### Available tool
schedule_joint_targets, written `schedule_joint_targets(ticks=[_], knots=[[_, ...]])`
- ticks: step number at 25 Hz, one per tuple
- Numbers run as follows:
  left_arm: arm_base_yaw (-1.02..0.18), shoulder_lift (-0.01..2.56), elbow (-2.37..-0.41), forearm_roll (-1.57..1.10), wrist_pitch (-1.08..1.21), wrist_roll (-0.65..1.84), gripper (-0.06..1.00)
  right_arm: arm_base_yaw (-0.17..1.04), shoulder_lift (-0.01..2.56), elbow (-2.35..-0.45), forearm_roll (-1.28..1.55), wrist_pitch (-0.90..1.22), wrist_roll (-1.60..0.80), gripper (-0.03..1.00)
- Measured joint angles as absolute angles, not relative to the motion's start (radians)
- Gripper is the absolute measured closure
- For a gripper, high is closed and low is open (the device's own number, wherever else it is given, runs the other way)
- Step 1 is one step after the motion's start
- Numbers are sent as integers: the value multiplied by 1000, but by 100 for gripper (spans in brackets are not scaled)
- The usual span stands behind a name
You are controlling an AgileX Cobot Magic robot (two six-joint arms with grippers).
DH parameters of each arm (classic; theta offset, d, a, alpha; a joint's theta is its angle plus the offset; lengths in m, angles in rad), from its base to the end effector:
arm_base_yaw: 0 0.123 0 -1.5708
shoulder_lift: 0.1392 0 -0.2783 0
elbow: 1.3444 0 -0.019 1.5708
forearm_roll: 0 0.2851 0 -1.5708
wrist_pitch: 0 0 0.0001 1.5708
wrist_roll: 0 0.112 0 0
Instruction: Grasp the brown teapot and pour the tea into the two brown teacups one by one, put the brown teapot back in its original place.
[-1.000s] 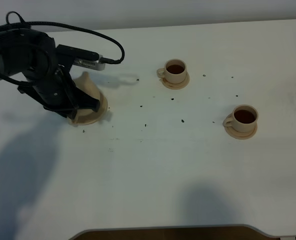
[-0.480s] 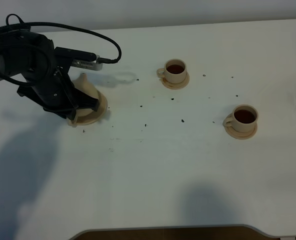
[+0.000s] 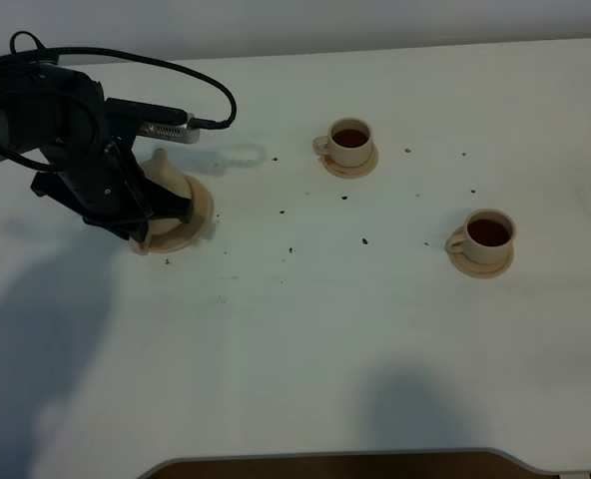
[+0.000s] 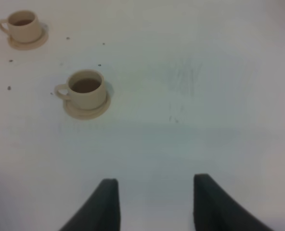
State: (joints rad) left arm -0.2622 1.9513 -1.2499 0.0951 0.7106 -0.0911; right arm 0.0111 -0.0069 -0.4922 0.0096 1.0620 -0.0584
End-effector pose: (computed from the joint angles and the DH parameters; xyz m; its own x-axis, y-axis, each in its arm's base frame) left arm 0.3973 -0.0994 0.1074 -0.9407 0.2329 -0.2468 0.2263 0.9725 0.0554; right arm 0.0506 0.0015 0.2819 -0.4563 -0.0588 -0.8879 -0.0431 0.9981 -0.0439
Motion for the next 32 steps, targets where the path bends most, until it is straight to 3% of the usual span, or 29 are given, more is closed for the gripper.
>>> schedule_joint_targets(ticks=[32], knots=[[-261, 1936, -1250, 49, 737, -28, 83, 11, -7, -492, 10, 1062, -58, 59]])
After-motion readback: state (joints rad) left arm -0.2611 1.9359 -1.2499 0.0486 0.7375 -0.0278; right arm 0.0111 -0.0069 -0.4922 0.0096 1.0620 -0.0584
